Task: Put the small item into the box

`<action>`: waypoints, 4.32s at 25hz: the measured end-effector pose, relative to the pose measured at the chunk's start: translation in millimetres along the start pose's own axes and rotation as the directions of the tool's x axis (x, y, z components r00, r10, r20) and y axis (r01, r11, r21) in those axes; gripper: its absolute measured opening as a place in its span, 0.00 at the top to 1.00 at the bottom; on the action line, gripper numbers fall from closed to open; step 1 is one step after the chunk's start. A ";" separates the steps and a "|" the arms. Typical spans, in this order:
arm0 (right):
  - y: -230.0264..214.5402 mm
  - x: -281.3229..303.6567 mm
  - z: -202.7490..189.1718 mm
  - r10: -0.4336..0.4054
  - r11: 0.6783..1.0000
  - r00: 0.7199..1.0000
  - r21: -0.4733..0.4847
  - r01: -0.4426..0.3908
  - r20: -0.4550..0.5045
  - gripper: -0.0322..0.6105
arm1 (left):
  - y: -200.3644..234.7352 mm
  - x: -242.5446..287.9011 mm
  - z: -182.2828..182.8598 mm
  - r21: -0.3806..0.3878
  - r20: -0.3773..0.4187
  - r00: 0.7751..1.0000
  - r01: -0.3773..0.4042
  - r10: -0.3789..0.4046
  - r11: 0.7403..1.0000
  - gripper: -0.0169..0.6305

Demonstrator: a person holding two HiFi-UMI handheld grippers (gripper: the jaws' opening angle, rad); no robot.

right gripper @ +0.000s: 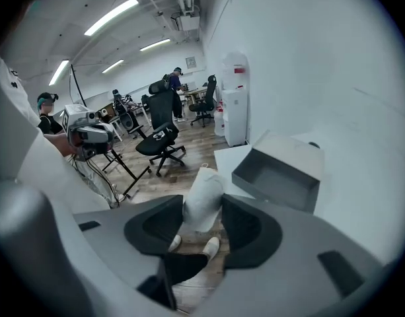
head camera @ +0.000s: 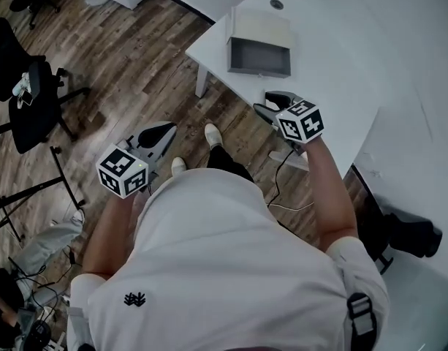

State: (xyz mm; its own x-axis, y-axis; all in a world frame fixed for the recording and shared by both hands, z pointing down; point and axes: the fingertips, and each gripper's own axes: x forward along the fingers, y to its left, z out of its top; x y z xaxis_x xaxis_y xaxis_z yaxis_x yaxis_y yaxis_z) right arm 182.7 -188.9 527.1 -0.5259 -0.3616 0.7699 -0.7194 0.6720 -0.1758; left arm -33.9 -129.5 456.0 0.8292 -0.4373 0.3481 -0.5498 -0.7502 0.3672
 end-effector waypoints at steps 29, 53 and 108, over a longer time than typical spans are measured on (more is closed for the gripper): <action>-143.4 174.1 28.2 0.268 0.894 0.892 -0.251 -0.371 -0.365 0.66 | 59.1 107.3 61.4 -0.141 0.020 0.935 -0.349 0.355 0.926 0.96; -139.9 191.9 21.8 0.309 0.909 0.861 -0.141 -0.392 -0.403 0.62 | 61.1 103.2 60.1 -0.172 0.008 0.918 -0.388 0.395 0.905 0.96; 110.8 12.4 11.7 -0.120 0.992 0.946 0.001 0.126 0.300 0.94 | -3.3 -48.6 -27.5 0.000 0.008 0.999 -0.034 0.034 0.999 0.96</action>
State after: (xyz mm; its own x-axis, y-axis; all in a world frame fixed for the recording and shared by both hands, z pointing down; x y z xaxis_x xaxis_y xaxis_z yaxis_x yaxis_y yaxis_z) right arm 91.1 -126.4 510.0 -0.5472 -0.6172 0.5654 -0.7802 0.6207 -0.0776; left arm -75.1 -92.2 461.6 0.8108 -0.4663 0.3538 -0.5776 -0.7350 0.3551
